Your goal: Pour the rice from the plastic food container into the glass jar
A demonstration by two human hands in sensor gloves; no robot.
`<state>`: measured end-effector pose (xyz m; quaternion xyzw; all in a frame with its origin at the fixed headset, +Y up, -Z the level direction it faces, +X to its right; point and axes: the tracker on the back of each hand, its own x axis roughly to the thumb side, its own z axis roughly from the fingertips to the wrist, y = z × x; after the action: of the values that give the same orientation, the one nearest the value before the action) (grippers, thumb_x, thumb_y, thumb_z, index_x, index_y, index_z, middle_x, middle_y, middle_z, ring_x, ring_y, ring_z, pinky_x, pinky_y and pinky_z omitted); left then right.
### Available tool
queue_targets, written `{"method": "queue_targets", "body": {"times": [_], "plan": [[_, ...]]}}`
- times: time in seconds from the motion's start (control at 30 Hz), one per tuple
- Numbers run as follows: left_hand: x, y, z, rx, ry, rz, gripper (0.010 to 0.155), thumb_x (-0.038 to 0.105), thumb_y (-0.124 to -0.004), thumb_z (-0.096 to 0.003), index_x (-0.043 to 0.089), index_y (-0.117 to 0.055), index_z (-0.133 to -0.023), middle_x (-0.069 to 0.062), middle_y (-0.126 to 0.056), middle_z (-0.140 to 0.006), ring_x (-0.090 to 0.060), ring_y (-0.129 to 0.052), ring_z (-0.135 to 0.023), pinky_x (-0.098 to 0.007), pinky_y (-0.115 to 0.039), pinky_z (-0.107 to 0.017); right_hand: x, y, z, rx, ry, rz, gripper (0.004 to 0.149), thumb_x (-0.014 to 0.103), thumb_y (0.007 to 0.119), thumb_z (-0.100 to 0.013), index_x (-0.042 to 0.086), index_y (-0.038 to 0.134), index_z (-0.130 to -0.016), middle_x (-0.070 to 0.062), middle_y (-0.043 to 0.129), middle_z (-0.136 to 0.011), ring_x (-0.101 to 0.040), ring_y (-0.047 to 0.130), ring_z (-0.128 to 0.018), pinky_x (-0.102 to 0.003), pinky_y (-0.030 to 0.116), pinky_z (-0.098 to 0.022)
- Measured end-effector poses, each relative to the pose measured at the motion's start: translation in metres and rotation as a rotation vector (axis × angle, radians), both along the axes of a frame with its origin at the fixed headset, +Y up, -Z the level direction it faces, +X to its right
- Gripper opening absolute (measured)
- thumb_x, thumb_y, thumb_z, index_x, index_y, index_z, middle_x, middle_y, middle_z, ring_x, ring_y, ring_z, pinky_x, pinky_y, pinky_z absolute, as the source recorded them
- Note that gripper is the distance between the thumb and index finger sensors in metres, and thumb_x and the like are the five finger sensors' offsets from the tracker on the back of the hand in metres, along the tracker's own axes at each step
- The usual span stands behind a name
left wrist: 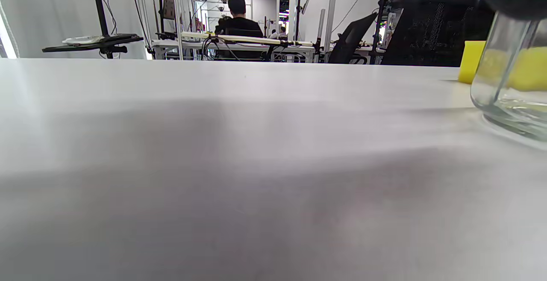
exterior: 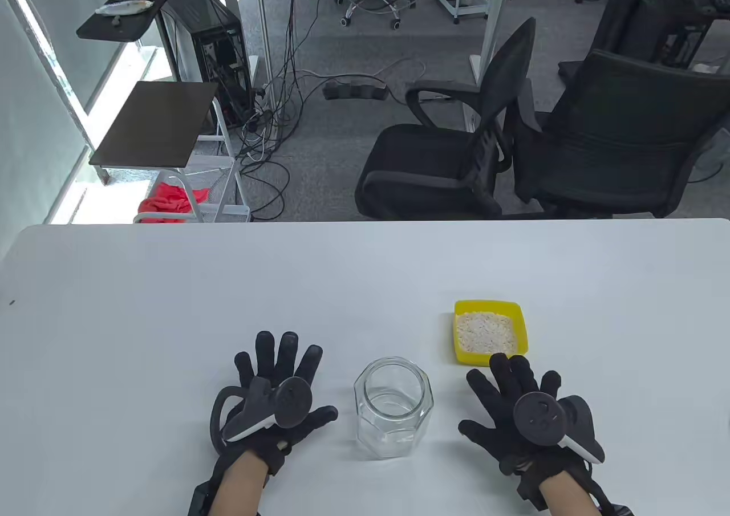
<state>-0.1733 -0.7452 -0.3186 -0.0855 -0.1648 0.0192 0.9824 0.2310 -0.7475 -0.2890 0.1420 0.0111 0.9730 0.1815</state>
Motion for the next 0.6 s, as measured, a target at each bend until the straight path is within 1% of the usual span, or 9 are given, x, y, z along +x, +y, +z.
{"method": "queue_targets", "body": {"times": [0.1, 0.3, 0.47, 0.5, 0.6], "plan": [[-0.001, 0.0, 0.0, 0.004, 0.002, -0.006, 0.102, 0.087, -0.056, -0.0471, 0.034, -0.004, -0.118, -0.011, 0.013, -0.113, -0.05, 0.022, -0.095, -0.075, -0.006, -0.062, -0.001, -0.003, 0.0, -0.022, 0.008, 0.009, 0.085, 0.075, 0.069, -0.039, 0.034, 0.048, -0.11, -0.01, 0.022, -0.116, -0.043, 0.016, -0.109, -0.077, 0.005, -0.057], [0.0, 0.002, 0.001, 0.013, -0.005, -0.002, 0.101, 0.085, -0.056, -0.0481, 0.034, -0.006, -0.119, -0.01, 0.013, -0.113, -0.049, 0.02, -0.097, -0.074, -0.007, -0.065, -0.004, -0.001, 0.001, 0.011, 0.013, -0.003, 0.085, 0.074, 0.071, -0.039, 0.032, 0.048, -0.11, -0.011, 0.023, -0.116, -0.043, 0.018, -0.109, -0.078, 0.006, -0.057], [0.003, 0.001, 0.0, 0.023, 0.003, -0.01, 0.098, 0.08, -0.06, -0.0507, 0.034, -0.007, -0.119, -0.01, 0.01, -0.114, -0.049, 0.014, -0.102, -0.073, -0.011, -0.068, 0.001, -0.001, 0.0, 0.005, -0.029, -0.017, 0.084, 0.07, 0.074, -0.04, 0.031, 0.047, -0.109, -0.012, 0.023, -0.116, -0.043, 0.018, -0.108, -0.078, 0.006, -0.057], [0.003, 0.002, 0.0, 0.03, 0.006, -0.004, 0.097, 0.078, -0.061, -0.0512, 0.034, -0.007, -0.118, -0.01, 0.01, -0.114, -0.049, 0.012, -0.104, -0.073, -0.012, -0.069, 0.002, 0.0, 0.0, 0.002, -0.038, -0.016, 0.083, 0.069, 0.075, -0.041, 0.031, 0.047, -0.109, -0.012, 0.023, -0.116, -0.043, 0.018, -0.108, -0.078, 0.007, -0.058], [0.004, 0.008, -0.001, 0.076, 0.015, 0.029, 0.096, 0.076, -0.064, -0.0513, 0.032, -0.014, -0.12, -0.011, -0.002, -0.119, -0.05, -0.005, -0.111, -0.072, -0.026, -0.075, 0.006, -0.001, -0.001, -0.018, -0.065, -0.027, 0.083, 0.067, 0.076, -0.041, 0.029, 0.046, -0.11, -0.013, 0.024, -0.115, -0.044, 0.019, -0.108, -0.078, 0.01, -0.058]]}}
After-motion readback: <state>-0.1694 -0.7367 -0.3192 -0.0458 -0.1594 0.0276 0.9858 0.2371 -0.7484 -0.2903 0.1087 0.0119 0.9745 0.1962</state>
